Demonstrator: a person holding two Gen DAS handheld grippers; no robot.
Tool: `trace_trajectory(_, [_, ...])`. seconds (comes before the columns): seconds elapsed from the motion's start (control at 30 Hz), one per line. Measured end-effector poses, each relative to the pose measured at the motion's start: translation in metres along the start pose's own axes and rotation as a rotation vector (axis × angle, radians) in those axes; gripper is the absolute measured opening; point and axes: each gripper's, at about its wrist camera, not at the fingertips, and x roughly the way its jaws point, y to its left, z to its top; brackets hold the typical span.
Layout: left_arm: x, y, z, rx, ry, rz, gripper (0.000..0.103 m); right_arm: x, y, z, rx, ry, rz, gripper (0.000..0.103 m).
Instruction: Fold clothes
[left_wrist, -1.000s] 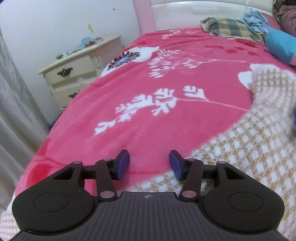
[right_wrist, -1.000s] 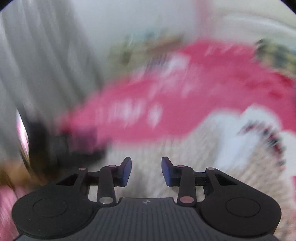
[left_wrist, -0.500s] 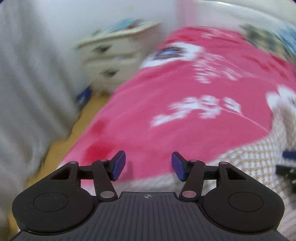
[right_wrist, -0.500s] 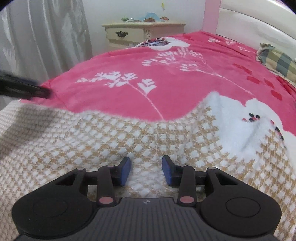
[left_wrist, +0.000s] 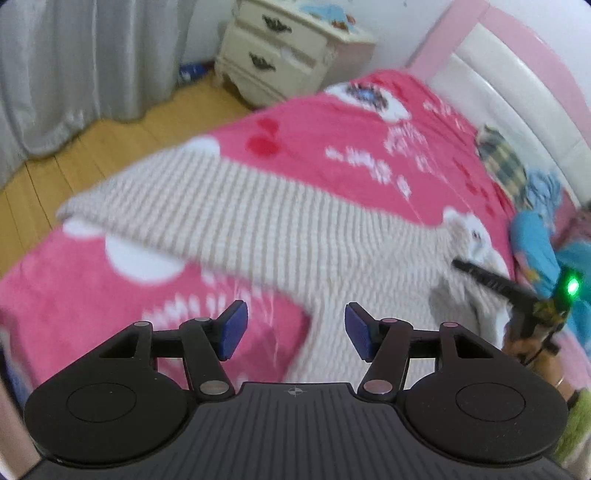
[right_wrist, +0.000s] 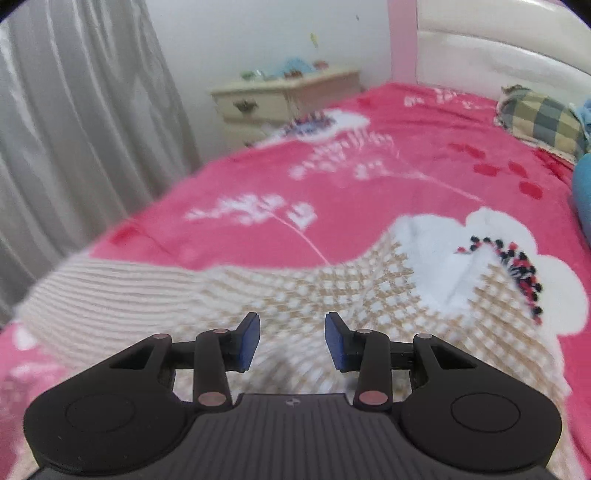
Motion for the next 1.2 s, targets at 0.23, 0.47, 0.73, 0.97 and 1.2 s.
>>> trace_trajectory(0.23, [0.068,-0.003,-0.049,0.177,0.181,0.141,0.057,-0.086,0.032,-0.032,0.039,0.07,0.16,0.04])
trace_trajectory(0.47, [0.096,-0.012,-0.106,0.395,0.126,0.242,0.062,-0.099,0.077,-0.146,0.066,0.26,0.133,0.038])
trace_trajectory(0.73, [0.062,-0.014,-0.114,0.52,0.26,0.146,0.062,-0.149,0.056,-0.22,0.408,0.283,0.113,0.042])
trace_trajectory(0.97, [0.06,-0.018,-0.165,0.676,0.394,0.179,0.059,-0.165,0.072,-0.264,0.397,0.381,0.102,0.03])
trace_trajectory(1.2, [0.054,-0.027,-0.206,0.872,0.493,0.249,0.059,-0.174,0.116,-0.275,0.037,0.43,-0.052,0.014])
